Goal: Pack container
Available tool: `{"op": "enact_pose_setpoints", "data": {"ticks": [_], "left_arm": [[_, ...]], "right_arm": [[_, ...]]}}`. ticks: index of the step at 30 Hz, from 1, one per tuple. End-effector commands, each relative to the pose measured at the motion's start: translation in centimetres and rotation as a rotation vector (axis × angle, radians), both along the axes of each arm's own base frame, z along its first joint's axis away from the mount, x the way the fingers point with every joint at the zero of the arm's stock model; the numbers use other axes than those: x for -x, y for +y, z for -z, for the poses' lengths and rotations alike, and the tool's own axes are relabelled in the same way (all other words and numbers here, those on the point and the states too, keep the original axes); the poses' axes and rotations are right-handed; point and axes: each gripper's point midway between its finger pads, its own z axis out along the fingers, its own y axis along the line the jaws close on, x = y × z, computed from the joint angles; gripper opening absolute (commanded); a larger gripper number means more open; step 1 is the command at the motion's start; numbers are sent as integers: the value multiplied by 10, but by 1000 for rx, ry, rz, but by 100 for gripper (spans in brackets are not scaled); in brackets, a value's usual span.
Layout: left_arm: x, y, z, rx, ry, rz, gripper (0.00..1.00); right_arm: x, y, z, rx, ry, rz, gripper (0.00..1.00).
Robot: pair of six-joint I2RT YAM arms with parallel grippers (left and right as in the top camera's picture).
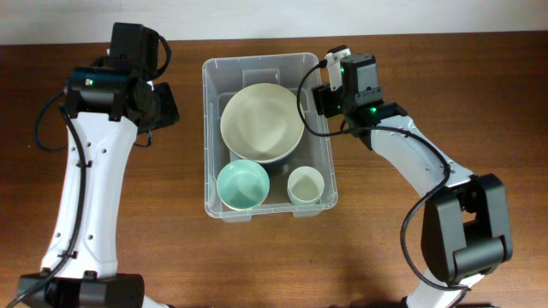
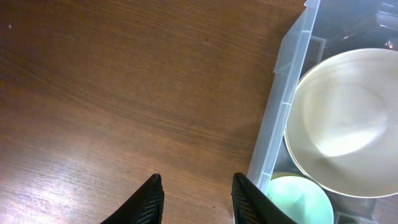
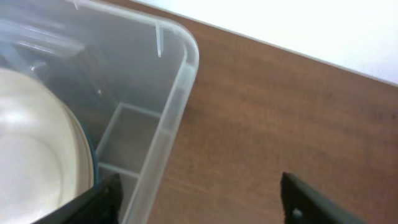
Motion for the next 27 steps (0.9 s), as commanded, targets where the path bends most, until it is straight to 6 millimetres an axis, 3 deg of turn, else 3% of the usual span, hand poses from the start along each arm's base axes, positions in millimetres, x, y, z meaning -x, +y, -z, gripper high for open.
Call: {"op": "enact_pose_setpoints", "data": {"ticks": [1, 5, 6, 7, 15, 17, 19, 23, 27], "left_arm": [[1, 1, -6, 6, -19, -12, 38], [0, 1, -6, 6, -20, -12, 43], [0, 1, -6, 6, -21, -11, 59], [0, 1, -6, 6, -22, -12, 100], [1, 1, -6, 7, -20, -11, 100], [1, 1, -7, 4, -22, -7, 100], [4, 0, -12, -16, -22, 42, 100], [17, -3, -35, -48, -75, 129, 100], [40, -6, -70, -44, -185, 149, 100]], "right_arm": [[13, 2, -49, -10, -59, -13, 86], [43, -15, -84, -1, -45, 4, 99], [53, -22, -88, 3, -27, 14, 99], [66, -33, -92, 11, 3, 31, 99], [98, -77, -93, 28, 104, 115, 99], [106, -84, -101, -11, 108, 164, 99], [116, -90, -121, -61, 70, 214, 99], [146, -104, -154, -99, 2, 303, 99], [188, -121, -172, -108, -67, 387, 99]]}}
